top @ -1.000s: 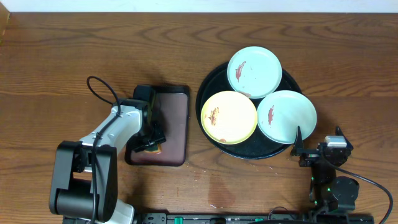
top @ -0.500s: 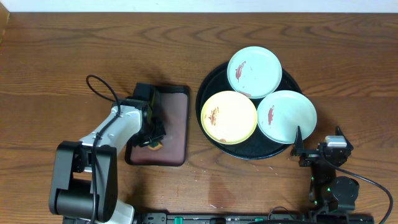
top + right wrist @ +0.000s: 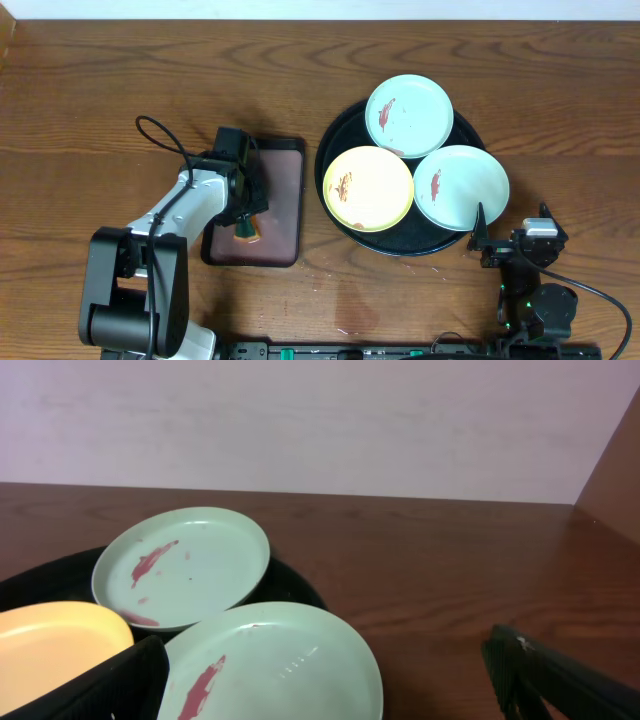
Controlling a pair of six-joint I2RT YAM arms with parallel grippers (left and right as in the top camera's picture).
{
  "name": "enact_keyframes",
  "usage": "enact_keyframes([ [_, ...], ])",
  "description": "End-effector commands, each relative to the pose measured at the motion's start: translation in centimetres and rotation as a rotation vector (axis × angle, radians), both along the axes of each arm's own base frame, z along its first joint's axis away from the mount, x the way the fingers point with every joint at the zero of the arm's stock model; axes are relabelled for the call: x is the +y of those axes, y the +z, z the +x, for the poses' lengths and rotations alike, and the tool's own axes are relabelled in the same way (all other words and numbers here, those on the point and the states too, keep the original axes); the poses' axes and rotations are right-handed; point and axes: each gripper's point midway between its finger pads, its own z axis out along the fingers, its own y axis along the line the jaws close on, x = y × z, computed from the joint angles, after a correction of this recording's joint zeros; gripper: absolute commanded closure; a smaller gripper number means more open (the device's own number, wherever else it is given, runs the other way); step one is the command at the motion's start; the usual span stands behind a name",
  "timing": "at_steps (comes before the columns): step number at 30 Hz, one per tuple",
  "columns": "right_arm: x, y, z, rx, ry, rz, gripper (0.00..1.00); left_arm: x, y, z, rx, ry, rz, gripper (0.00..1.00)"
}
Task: Clean dirty plates on tray and stack at the side
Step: 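Lift the sponge with the left gripper off the tray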
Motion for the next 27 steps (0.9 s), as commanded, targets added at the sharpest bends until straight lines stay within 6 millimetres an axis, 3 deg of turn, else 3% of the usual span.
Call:
enact_keyframes([
  [1, -0.2, -0.1, 0.0, 0.004, -0.013, 0.016, 0.01, 0.3, -0.8, -1.3, 0.055, -0.003, 0.012, 0.50],
  [5, -0.2, -0.1, 0.0, 0.004, -0.013, 0.016, 0.01, 0.3, -0.8, -1.5, 0.066, -0.003, 0.013, 0.46],
  [6, -0.2, -0.1, 0.0, 0.004, -0.013, 0.016, 0.01, 0.3, -0.8, -1.5, 0.066, -0.003, 0.013, 0.54],
  [8, -0.2, -0.1, 0.0, 0.004, -0.013, 0.016, 0.01, 0.3, -0.8, -1.5, 0.065, -0.003, 0.013, 0.89],
  [9, -0.2, -0.1, 0.0, 0.004, -0.013, 0.016, 0.01, 0.3, -0.8, -1.4, 0.060, -0.003, 0.013, 0.92],
  [13, -0.2, -0.1, 0.0, 0.004, -0.013, 0.016, 0.01, 0.2, -0.7, -0.6, 0.027, -0.002, 0.008, 0.92],
  [14, -0.2, -0.1, 0.0, 0.004, -0.013, 0.016, 0.01, 0.2, -0.7, -0.6, 0.028, -0.002, 0.007, 0.73],
  [15, -0.2, -0.1, 0.0, 0.004, -0.013, 0.016, 0.01, 0.2, -0.7, -0.7, 0.032, -0.002, 0.007, 0.44],
  [16, -0.2, -0.1, 0.0, 0.004, -0.013, 0.016, 0.01, 0.2, -0.8, -0.9, 0.039, -0.002, 0.008, 0.24],
  [17, -0.2, -0.1, 0.0, 0.004, -0.013, 0.016, 0.01, 0.3, -0.8, -1.2, 0.053, -0.002, 0.010, 0.18],
  [23, -0.2, -0.1, 0.0, 0.004, -0.013, 0.016, 0.01, 0.5, -0.9, -2.7, 0.115, -0.003, 0.020, 0.16],
  [26, -0.2, -0.1, 0.0, 0.004, -0.013, 0.016, 0.01, 0.5, -0.9, -2.6, 0.111, -0.003, 0.019, 0.41],
  [27, -0.2, -0.1, 0.0, 0.004, -0.013, 0.016, 0.01, 0.5, -0.9, -2.5, 0.107, -0.003, 0.019, 0.54],
])
